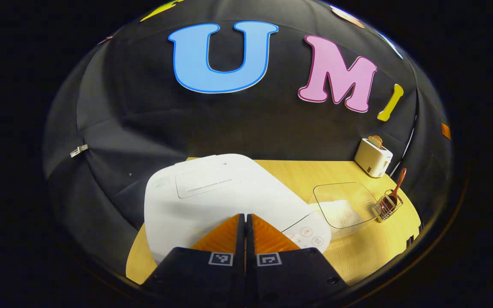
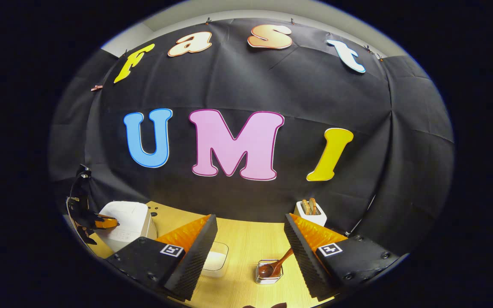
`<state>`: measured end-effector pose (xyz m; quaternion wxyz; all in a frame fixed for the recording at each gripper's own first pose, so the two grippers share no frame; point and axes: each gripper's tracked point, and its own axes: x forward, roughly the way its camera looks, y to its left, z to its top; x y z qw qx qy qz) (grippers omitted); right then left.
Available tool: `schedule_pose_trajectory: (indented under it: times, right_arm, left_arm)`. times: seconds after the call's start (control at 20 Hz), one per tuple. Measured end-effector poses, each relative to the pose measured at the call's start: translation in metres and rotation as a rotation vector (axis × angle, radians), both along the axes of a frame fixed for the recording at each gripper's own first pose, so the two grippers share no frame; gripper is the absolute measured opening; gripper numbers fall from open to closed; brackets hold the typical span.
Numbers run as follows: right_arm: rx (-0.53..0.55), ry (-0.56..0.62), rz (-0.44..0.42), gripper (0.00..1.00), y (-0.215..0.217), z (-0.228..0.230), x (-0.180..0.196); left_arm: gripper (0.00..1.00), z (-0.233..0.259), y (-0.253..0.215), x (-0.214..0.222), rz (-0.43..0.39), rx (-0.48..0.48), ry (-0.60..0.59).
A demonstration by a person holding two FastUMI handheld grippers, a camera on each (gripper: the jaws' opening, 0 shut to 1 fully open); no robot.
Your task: Close the left gripper, press the button to open the rice cooker; take a wooden spoon from the chopstick holder with the right hand, scoop a spoonful of rice and pour it into the rice cooker, then put the wooden spoon back into the chopstick holder.
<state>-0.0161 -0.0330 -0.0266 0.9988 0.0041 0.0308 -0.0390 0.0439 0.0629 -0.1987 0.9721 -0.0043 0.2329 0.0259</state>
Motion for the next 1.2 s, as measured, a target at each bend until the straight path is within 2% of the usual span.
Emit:
schedule_pose_trajectory:
  times: [0.35, 0.55, 0.95, 1.2]
  right_arm:
    - [0.002, -0.001, 0.008, 0.98, 0.005, 0.000, 0.002]
    - [0.004, -0.005, 0.001, 0.97, 0.003, 0.001, -0.002]
    - [0.001, -0.014, -0.021, 0.98, -0.005, 0.004, -0.007]
    - [0.000, -0.019, -0.031, 0.98, -0.009, 0.005, -0.011]
  left_arm:
    - [0.06, -0.006, -0.001, -0.001, 0.030, 0.022, 0.017]
    - [0.06, 0.001, -0.002, 0.002, 0.017, 0.043, 0.016]
    - [0.06, 0.094, 0.012, 0.020, 0.045, 0.105, -0.214]
    - [0.06, 0.147, 0.033, 0.032, 0.107, 0.131, -0.363]
